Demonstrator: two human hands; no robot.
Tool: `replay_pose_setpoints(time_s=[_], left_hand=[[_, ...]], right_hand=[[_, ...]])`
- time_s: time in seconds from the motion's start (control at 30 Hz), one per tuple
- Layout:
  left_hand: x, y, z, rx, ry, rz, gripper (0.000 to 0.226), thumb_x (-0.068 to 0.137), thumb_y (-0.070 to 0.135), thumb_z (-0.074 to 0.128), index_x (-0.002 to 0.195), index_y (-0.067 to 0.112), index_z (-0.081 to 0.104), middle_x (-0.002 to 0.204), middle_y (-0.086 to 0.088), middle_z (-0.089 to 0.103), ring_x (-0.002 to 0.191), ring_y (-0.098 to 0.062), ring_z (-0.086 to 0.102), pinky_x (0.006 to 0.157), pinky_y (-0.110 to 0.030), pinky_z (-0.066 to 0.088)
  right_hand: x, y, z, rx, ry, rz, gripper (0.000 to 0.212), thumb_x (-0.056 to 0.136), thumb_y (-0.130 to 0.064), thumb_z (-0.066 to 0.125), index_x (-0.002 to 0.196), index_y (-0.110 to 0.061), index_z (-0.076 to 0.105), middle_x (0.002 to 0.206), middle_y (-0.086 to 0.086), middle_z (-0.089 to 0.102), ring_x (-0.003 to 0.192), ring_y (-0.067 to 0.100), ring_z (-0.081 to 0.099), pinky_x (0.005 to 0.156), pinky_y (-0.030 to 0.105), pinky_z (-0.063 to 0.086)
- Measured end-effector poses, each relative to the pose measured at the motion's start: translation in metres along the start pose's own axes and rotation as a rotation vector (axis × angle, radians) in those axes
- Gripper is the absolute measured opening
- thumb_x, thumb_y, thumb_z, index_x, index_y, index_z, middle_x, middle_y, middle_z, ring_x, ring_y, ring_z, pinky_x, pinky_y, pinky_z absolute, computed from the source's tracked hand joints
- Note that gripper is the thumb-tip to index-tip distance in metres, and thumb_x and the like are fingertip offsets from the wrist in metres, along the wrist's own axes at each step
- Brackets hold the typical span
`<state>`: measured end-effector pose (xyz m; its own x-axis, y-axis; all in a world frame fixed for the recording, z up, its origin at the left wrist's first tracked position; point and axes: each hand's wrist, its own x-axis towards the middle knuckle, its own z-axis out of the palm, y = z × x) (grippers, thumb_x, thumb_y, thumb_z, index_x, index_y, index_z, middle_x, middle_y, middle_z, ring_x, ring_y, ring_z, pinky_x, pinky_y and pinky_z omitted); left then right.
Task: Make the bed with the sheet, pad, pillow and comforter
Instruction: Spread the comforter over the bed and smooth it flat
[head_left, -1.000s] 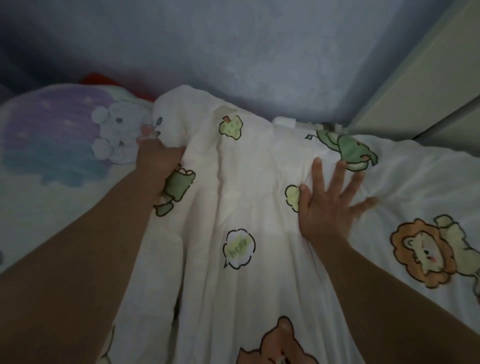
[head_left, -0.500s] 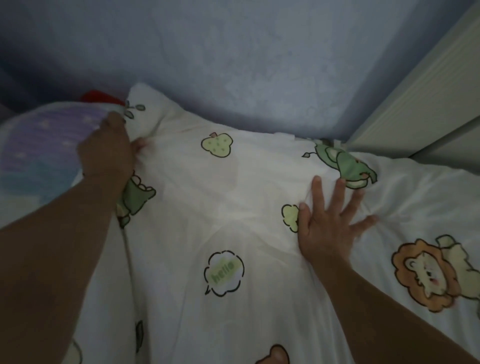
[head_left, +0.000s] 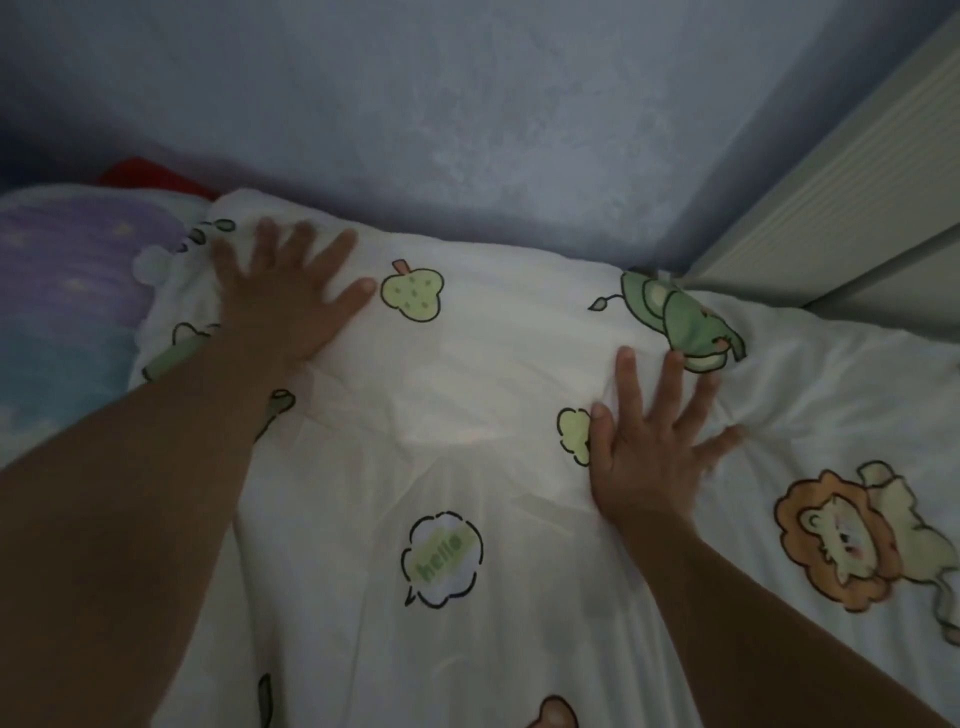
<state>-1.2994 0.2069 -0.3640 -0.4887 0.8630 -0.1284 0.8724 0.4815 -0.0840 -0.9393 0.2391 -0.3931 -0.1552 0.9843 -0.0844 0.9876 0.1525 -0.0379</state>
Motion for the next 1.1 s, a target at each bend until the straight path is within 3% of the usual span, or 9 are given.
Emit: replay_pose_setpoints(time_s=[0.13, 0.3, 0.37, 0.43, 0.57, 0.7, 0.8, 0.9, 1.1], left_hand=[[0.019, -0.002, -0.008, 0.051, -0.020, -0.011, 0.069, 0.087, 0.074, 0.012, 0.146, 0.040, 0.020, 0.151, -0.010, 0.034, 0.136, -0.041, 0.027, 0.109, -0.064, 0.014], [0.034, 0.007, -0.021, 0.135, -0.144, -0.048, 0.059, 0.092, 0.062, 0.015, 0.141, 0.034, 0.035, 0.147, -0.015, 0.038, 0.130, -0.047, 0.031, 0.108, -0.064, 0.015], [0.032, 0.011, -0.020, 0.153, -0.096, 0.000, 0.054, 0.096, 0.050, 0.017, 0.141, 0.025, 0.036, 0.143, -0.021, 0.040, 0.126, -0.051, 0.034, 0.106, -0.066, 0.020], [0.020, 0.018, -0.017, 0.026, 0.049, 0.007, 0.058, 0.095, 0.044, 0.019, 0.142, 0.017, 0.038, 0.140, -0.022, 0.044, 0.124, -0.050, 0.038, 0.104, -0.065, 0.021], [-0.034, 0.052, -0.009, -0.215, 0.206, 0.030, 0.062, 0.093, 0.044, 0.020, 0.146, 0.016, 0.034, 0.151, -0.013, 0.033, 0.139, -0.038, 0.027, 0.112, -0.055, 0.013], [-0.112, 0.099, 0.001, -0.243, 0.172, 0.127, 0.059, 0.097, 0.046, 0.013, 0.150, 0.022, 0.024, 0.158, -0.006, 0.019, 0.146, -0.032, 0.015, 0.116, -0.050, 0.011], [-0.172, 0.113, 0.023, -0.239, 0.096, 0.091, 0.056, 0.098, 0.048, 0.015, 0.151, 0.031, 0.015, 0.160, 0.001, 0.007, 0.148, -0.027, 0.001, 0.118, -0.048, 0.006], [-0.189, 0.110, 0.041, -0.150, 0.104, 0.091, 0.054, 0.098, 0.048, 0.022, 0.150, 0.033, 0.019, 0.160, 0.000, 0.013, 0.147, -0.028, 0.006, 0.117, -0.050, 0.013], [-0.179, 0.113, 0.056, -0.122, 0.169, 0.075, 0.056, 0.098, 0.046, 0.026, 0.151, 0.032, 0.017, 0.160, 0.000, 0.010, 0.148, -0.028, 0.003, 0.118, -0.050, 0.011]], right_hand=[[0.000, 0.002, 0.000, -0.001, -0.010, 0.003, 0.061, 0.092, -0.057, 0.003, 0.149, -0.042, -0.009, 0.161, 0.005, -0.008, 0.145, 0.039, -0.012, 0.107, 0.072, -0.001], [0.001, 0.002, 0.000, 0.008, -0.017, 0.002, 0.061, 0.093, -0.055, 0.009, 0.150, -0.041, -0.004, 0.161, 0.006, -0.003, 0.145, 0.041, -0.008, 0.106, 0.073, 0.001], [0.002, 0.003, 0.000, 0.007, -0.026, 0.000, 0.061, 0.093, -0.055, 0.010, 0.150, -0.041, -0.003, 0.161, 0.007, -0.003, 0.145, 0.041, -0.007, 0.106, 0.074, 0.001], [0.003, 0.003, -0.001, 0.000, -0.034, 0.000, 0.061, 0.093, -0.055, 0.009, 0.151, -0.040, -0.003, 0.161, 0.007, -0.004, 0.145, 0.042, -0.007, 0.106, 0.074, 0.002], [0.003, 0.004, -0.001, 0.017, -0.038, 0.001, 0.061, 0.092, -0.056, 0.006, 0.150, -0.040, -0.005, 0.161, 0.006, -0.006, 0.145, 0.041, -0.009, 0.105, 0.075, 0.002], [0.004, 0.005, -0.001, 0.033, -0.036, -0.009, 0.061, 0.093, -0.058, 0.008, 0.150, -0.041, -0.008, 0.161, 0.004, -0.008, 0.144, 0.041, -0.011, 0.104, 0.075, 0.002], [0.000, 0.006, 0.000, 0.041, -0.031, -0.023, 0.060, 0.094, -0.057, 0.009, 0.149, -0.041, -0.009, 0.161, 0.004, -0.007, 0.144, 0.042, -0.010, 0.104, 0.076, 0.002], [0.000, 0.007, 0.000, 0.061, -0.034, -0.018, 0.060, 0.094, -0.058, 0.008, 0.149, -0.042, -0.009, 0.161, 0.004, -0.009, 0.144, 0.042, -0.010, 0.103, 0.076, 0.002], [0.003, 0.006, 0.006, 0.063, -0.004, -0.046, 0.061, 0.095, -0.056, 0.015, 0.150, -0.041, -0.006, 0.161, 0.005, -0.007, 0.144, 0.042, -0.009, 0.103, 0.077, 0.001]])
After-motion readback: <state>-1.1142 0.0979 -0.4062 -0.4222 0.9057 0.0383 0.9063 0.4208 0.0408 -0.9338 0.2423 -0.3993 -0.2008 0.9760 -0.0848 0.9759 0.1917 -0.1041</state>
